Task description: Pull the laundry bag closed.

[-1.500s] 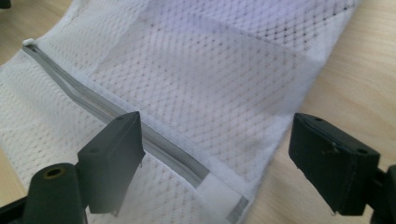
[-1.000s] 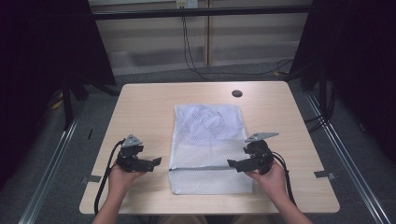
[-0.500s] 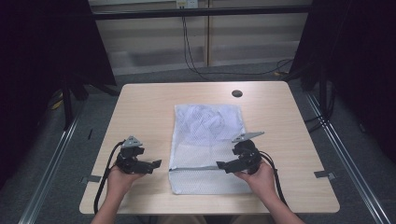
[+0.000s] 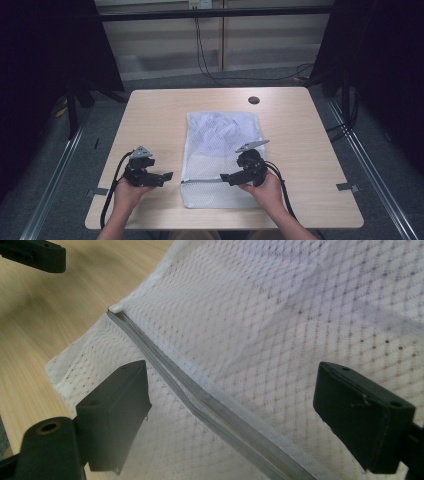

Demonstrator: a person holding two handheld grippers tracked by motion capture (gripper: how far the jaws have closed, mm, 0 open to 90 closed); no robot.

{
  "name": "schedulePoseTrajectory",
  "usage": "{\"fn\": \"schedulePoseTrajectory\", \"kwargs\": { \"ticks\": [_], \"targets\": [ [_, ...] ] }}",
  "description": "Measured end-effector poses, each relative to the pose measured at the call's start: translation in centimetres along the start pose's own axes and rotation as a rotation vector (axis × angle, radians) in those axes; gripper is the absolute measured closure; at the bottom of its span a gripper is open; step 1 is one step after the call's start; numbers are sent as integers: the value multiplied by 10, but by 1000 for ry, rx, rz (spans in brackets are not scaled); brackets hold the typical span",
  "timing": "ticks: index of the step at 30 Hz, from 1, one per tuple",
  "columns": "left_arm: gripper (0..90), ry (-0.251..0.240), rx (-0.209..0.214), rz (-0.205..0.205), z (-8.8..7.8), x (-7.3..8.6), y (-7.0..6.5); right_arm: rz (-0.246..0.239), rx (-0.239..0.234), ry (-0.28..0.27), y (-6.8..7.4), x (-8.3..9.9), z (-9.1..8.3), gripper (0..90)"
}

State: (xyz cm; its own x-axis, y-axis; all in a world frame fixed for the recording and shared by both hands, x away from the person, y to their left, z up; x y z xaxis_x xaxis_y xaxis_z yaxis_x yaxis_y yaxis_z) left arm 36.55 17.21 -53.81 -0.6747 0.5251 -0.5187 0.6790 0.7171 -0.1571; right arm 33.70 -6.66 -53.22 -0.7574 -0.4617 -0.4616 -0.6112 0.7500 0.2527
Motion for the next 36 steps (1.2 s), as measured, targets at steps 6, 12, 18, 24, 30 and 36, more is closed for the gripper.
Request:
{"fn": "schedulePoseTrajectory", "kwargs": {
  "ticks": [6,12,18,24,30,36],
  "targets": [
    [84,-5,14,0,-2,0,-1,15,-13,3,4,-5,4,147],
    [99,-3,32,1,-3,1,-2,20,-26,9,8,-8,8,156],
    [109,-3,37,0,-3,1,-2,11,-30,12,12,-12,10,157],
    [96,-7,29,-3,-4,1,-1,-6,-43,20,21,-19,13,178],
    [95,-8,31,-3,-5,1,0,-20,-54,27,30,-22,18,218],
    [95,-11,32,-10,-5,1,0,-23,-69,26,36,-27,21,235]
  ]
}}
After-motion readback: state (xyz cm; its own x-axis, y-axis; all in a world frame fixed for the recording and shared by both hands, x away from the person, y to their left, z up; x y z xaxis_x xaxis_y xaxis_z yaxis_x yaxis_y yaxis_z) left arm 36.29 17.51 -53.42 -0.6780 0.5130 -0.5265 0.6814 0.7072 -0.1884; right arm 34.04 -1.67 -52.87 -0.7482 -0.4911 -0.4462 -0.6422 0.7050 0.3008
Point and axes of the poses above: each handheld gripper's, and its own axes: z roughly forward along the jaws, x roughly out of its underside, y roughly to its left, the point moved 10 cm from there along z, roughly forward along the jaws, and after that the axes turned 14 degrees about y, right-handed, at the moved point
